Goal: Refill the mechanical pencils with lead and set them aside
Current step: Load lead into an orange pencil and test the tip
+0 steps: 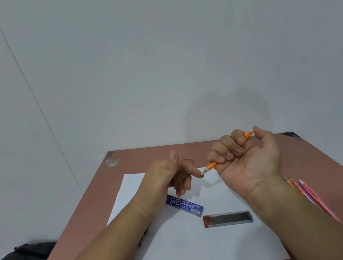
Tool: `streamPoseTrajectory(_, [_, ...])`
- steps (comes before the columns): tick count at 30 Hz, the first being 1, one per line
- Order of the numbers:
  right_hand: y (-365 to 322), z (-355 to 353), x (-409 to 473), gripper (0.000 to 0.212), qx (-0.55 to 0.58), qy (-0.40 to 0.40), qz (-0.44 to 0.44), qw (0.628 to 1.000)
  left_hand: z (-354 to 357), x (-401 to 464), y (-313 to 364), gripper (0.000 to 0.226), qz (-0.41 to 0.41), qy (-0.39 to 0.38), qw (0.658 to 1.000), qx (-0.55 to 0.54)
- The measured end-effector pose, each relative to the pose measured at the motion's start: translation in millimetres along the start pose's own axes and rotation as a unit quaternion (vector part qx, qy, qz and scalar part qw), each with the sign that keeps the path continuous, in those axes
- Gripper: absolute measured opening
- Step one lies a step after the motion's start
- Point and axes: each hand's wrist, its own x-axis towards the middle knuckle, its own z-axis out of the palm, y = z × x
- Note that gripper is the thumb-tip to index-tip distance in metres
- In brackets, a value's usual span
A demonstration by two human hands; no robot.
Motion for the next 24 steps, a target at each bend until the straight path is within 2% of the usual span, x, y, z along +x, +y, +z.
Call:
streamPoseTrajectory(7, [0.6,1.2,0.4,0.047,0.001,0.005,0.002,1.0,0.0,0.3,0.5,0.088,-0.001,-0.005,1.0,0.0])
streamPoseTrajectory(13, [0.6,2.1,-0.4,0.049,0.001,0.01,0.008,1.0,-0.7,-0.2,-0.2,0.045,-0.017,0.009,0.999,0.028])
streamPoseTrajectory(17, [0.8,2.1,-0.2,0.049,0.002,0.01,0.006,1.0,-1.0,-0.4,0.5,0.025,-0.021,0.006,0.999,0.035])
streamPoseTrajectory(24, [-0.2,1.8,-0.4,0.043,-0.007,-0.005,-0.001,1.0,-1.3,-0.4,-1.2,0.029,-0.03,0.015,0.999,0.02])
